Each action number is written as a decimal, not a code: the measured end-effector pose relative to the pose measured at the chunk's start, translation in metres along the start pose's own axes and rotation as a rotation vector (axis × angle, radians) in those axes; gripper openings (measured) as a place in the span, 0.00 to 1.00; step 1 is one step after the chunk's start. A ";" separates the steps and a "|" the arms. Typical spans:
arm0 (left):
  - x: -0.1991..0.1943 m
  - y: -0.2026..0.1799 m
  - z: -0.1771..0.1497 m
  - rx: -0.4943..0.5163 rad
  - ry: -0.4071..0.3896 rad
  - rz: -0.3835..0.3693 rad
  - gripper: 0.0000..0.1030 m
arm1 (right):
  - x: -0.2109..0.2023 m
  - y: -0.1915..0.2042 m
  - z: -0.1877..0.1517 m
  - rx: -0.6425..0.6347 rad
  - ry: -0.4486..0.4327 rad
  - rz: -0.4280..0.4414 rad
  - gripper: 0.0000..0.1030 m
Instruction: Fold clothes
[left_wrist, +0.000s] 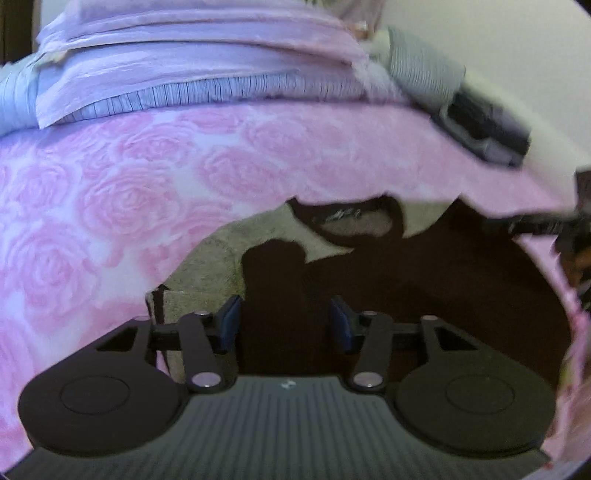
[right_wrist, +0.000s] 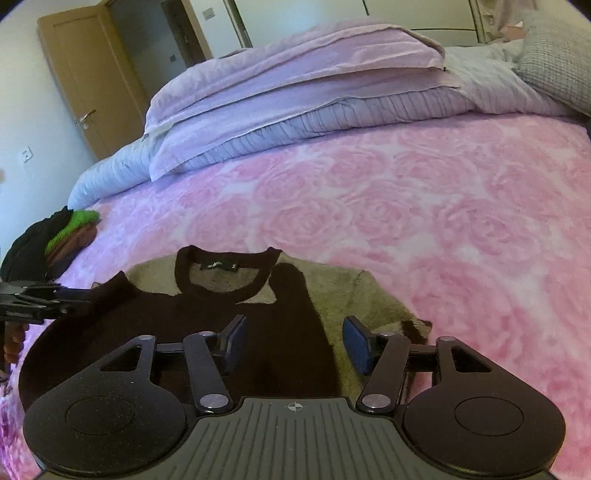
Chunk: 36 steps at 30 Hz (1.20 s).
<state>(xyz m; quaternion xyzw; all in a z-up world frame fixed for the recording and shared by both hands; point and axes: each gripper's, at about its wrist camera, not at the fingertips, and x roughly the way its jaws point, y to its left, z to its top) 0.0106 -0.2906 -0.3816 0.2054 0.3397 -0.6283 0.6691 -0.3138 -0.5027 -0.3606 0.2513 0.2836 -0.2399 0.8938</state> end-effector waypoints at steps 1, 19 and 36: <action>0.003 0.001 0.000 0.013 0.007 0.012 0.11 | 0.002 -0.001 0.000 -0.003 0.005 -0.008 0.23; 0.038 0.053 0.031 -0.095 -0.096 0.109 0.07 | 0.026 -0.048 0.032 0.177 -0.094 -0.061 0.02; -0.125 0.011 -0.101 -0.477 -0.165 -0.023 0.31 | -0.120 -0.026 -0.087 0.381 -0.104 0.019 0.52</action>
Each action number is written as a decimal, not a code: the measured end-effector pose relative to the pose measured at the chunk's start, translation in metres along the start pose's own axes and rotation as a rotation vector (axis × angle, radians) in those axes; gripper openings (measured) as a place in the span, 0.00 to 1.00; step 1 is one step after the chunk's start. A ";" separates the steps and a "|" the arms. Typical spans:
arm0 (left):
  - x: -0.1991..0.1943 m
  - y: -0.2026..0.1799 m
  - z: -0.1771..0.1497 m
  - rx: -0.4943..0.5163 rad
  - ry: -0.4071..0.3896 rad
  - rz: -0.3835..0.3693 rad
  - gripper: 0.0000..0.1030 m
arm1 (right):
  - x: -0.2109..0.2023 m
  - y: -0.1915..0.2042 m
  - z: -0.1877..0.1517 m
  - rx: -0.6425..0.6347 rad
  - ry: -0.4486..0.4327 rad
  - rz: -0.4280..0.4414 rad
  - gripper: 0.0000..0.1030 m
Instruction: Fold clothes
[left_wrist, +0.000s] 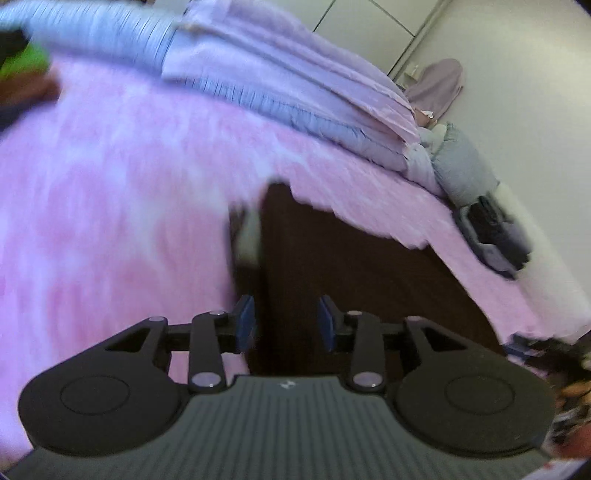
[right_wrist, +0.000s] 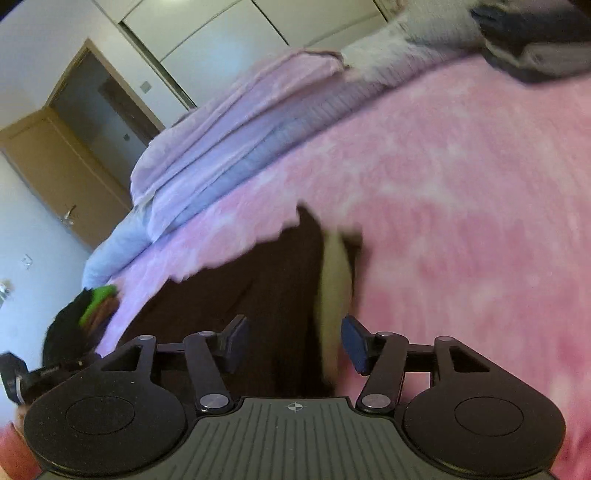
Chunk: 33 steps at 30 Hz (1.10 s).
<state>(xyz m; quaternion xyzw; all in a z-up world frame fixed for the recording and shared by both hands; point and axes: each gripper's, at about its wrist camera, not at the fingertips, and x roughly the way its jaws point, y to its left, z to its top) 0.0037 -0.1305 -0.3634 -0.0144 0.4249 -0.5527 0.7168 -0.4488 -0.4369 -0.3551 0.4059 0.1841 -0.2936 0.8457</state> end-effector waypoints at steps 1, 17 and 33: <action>-0.005 -0.003 -0.011 -0.013 0.007 -0.018 0.31 | -0.002 0.001 -0.010 0.022 0.017 0.008 0.52; 0.015 0.014 -0.038 -0.094 0.028 0.066 0.05 | 0.020 -0.013 -0.042 0.228 0.029 -0.107 0.09; 0.071 -0.046 0.003 0.200 0.036 0.177 0.10 | 0.066 0.058 -0.017 -0.149 -0.042 -0.244 0.37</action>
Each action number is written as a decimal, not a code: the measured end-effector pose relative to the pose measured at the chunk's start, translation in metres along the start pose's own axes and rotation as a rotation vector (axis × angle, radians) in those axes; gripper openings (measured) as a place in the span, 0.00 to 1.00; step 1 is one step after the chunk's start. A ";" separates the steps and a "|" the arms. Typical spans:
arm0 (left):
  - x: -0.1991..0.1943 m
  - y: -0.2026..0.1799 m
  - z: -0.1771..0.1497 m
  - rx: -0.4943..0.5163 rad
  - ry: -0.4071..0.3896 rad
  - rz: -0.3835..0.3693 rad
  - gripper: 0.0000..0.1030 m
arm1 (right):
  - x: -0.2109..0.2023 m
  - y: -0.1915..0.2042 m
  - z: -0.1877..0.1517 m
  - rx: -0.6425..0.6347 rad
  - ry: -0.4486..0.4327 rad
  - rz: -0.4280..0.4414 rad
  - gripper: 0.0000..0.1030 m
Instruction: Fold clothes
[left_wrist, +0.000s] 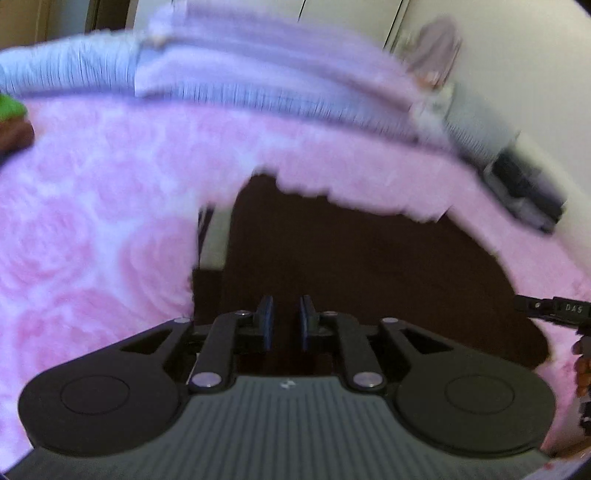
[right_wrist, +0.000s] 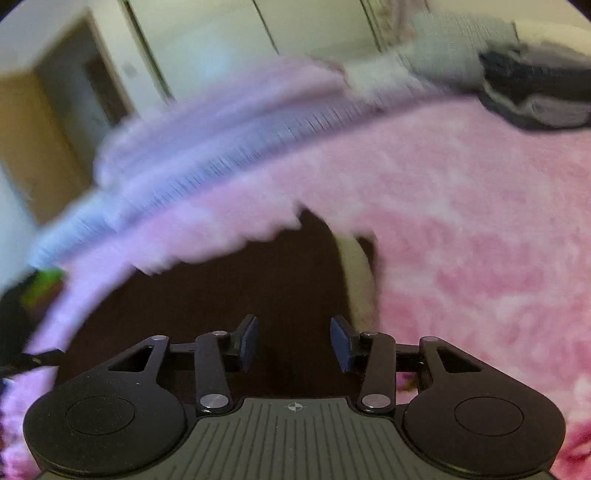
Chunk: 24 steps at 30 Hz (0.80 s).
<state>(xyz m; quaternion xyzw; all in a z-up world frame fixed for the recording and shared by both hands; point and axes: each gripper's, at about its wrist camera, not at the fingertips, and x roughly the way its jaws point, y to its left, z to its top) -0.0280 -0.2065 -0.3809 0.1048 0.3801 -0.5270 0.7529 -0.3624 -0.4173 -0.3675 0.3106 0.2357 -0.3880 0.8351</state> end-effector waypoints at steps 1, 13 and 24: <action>0.009 0.001 -0.002 0.003 0.009 0.014 0.09 | 0.011 -0.005 -0.003 0.009 0.021 -0.003 0.37; -0.032 0.021 -0.010 -0.083 -0.030 -0.049 0.17 | -0.008 -0.078 -0.005 0.457 0.068 0.162 0.85; -0.051 0.057 -0.019 -0.269 -0.048 -0.103 0.17 | 0.028 -0.058 0.004 0.455 0.101 0.259 0.52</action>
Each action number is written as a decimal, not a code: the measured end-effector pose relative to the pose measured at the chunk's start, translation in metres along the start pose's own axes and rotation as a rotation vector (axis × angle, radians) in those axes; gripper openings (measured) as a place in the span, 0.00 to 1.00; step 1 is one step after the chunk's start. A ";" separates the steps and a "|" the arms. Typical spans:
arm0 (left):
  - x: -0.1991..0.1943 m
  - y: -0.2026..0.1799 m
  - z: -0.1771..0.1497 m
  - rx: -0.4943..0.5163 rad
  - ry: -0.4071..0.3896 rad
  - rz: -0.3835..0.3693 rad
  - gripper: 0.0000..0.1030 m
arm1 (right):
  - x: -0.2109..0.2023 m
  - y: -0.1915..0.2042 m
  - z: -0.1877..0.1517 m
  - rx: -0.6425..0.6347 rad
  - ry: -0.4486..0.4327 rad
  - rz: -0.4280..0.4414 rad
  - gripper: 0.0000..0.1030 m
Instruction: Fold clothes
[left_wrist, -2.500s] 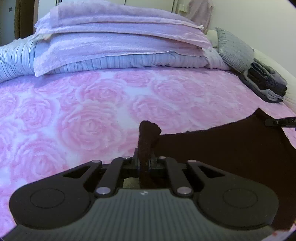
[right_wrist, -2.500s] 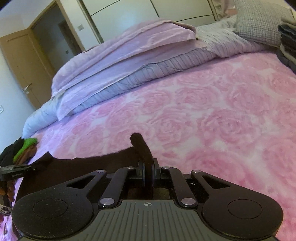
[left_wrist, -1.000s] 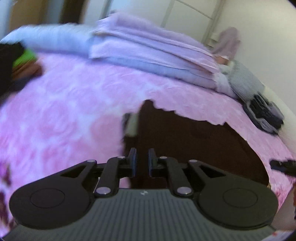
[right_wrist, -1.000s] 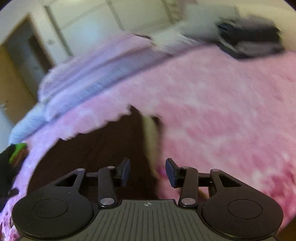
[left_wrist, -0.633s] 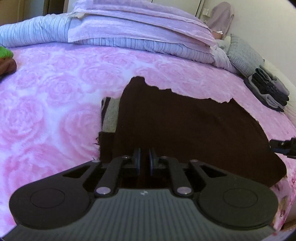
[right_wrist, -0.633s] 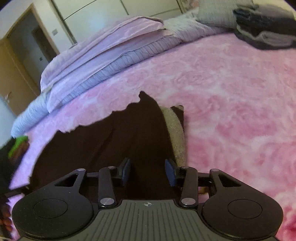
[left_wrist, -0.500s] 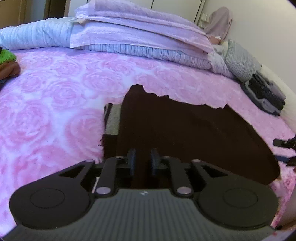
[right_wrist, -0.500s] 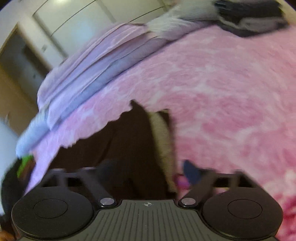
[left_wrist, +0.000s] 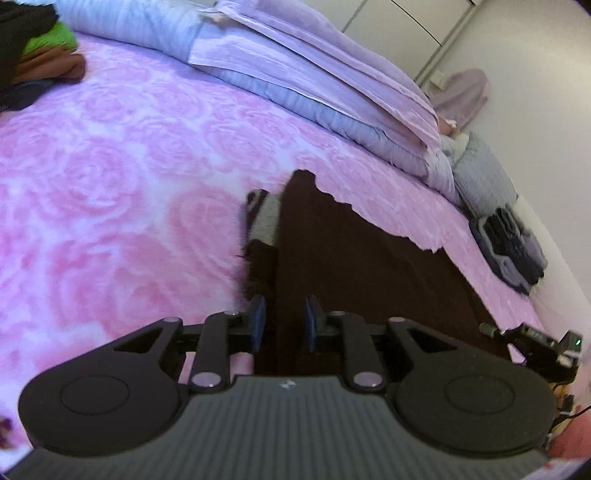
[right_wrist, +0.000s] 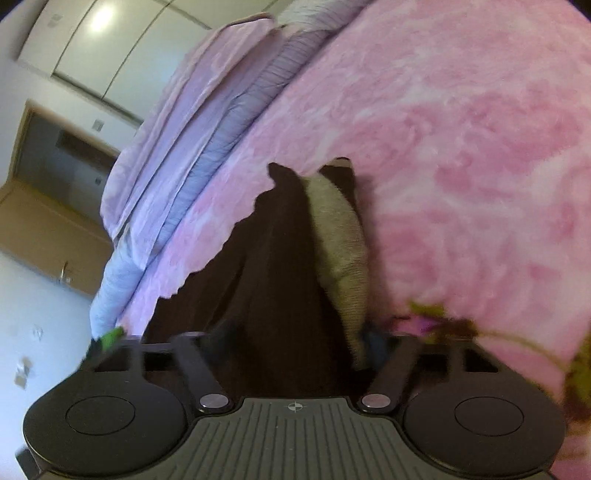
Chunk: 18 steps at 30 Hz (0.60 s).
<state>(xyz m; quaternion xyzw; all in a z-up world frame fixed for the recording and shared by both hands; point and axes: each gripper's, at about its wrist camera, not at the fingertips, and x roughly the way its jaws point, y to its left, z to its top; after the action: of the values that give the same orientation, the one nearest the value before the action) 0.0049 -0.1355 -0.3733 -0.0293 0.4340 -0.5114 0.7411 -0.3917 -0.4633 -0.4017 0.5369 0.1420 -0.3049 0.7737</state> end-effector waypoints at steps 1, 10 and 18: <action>-0.003 0.004 0.000 -0.013 0.001 0.001 0.17 | 0.000 -0.003 0.000 0.014 -0.003 0.005 0.50; -0.007 0.026 -0.005 -0.033 0.054 0.103 0.17 | 0.000 0.002 0.007 0.017 0.034 -0.042 0.27; -0.004 0.025 -0.008 -0.005 0.085 0.104 0.17 | 0.004 0.093 0.006 -0.298 0.055 -0.382 0.20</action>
<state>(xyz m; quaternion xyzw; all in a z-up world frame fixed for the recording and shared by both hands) 0.0170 -0.1178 -0.3882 0.0132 0.4674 -0.4721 0.7473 -0.3311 -0.4479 -0.3329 0.3881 0.3056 -0.4066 0.7686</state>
